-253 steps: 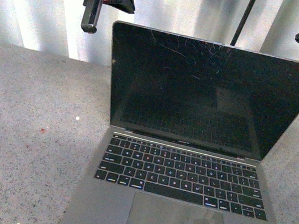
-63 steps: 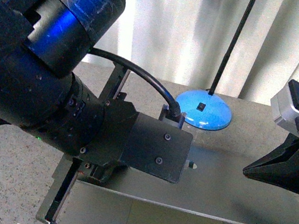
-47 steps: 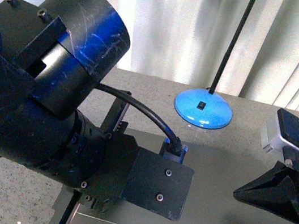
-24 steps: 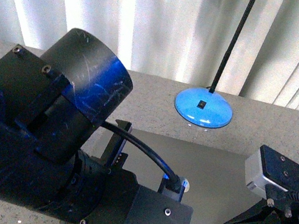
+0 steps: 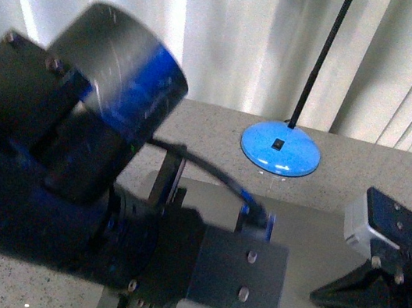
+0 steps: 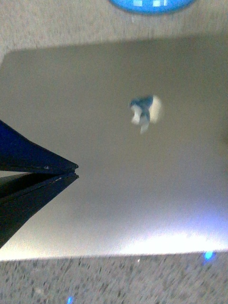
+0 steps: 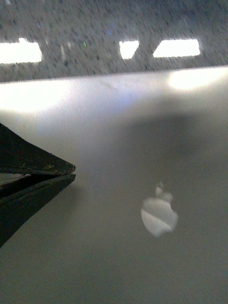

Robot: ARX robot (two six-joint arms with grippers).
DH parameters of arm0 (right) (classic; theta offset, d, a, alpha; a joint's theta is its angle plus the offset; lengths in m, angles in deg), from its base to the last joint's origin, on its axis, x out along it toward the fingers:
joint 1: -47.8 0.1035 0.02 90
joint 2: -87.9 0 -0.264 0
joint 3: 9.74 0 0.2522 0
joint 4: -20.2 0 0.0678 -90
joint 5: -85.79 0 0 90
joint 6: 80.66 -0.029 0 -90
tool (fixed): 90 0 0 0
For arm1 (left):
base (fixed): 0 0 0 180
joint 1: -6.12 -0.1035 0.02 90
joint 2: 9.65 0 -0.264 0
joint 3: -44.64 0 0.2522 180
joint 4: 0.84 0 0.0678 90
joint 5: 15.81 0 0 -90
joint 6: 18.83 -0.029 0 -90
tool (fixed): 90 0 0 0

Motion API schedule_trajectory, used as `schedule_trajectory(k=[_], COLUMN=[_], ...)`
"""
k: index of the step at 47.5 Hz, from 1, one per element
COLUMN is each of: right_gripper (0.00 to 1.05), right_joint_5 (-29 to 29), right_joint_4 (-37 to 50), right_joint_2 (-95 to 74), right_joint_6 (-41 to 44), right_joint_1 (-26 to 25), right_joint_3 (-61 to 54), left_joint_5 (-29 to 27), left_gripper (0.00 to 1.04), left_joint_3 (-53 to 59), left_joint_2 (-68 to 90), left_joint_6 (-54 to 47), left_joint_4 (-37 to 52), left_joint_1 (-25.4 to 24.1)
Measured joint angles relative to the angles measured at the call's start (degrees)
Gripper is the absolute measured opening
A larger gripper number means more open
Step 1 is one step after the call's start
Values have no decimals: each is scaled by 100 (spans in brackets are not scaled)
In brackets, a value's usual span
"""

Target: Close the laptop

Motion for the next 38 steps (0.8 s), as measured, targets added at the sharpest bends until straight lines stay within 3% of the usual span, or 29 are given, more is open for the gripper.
schedule_trajectory(k=[9,22,28,36,37,38], right_gripper=[3,3,3,3,3,3], right_joint_5=[-133,-1235,-1641,-2031,-2293,-2905], right_joint_4=[1985,4511,4819,4857,4929,5213], right_joint_2=[387,1364,2223,3080,3178,3333], right_joint_6=[-1014,-3272,-4214,-4822,-4990,-5265], right_joint_1=[-149,-391,-564,-623,-575,-444], right_joint_3=[-260,-839,-1268,-1679,-1746,-1910], left_joint_5=[258,675,763,824,623,-81], left_gripper=[4,4,4,4,4,4], left_joint_3=[-234,-118,367,896,988,1233], left_joint_2=[-710,-1958,-2920,-3484,-3534,-3646], left_joint_6=[708,2354,3484,4061,4277,4645], left_joint_4=[254,728,885,909,1038,1537], left_joint_1=[-380,-1370,-1882,-2179,-2164,-2116])
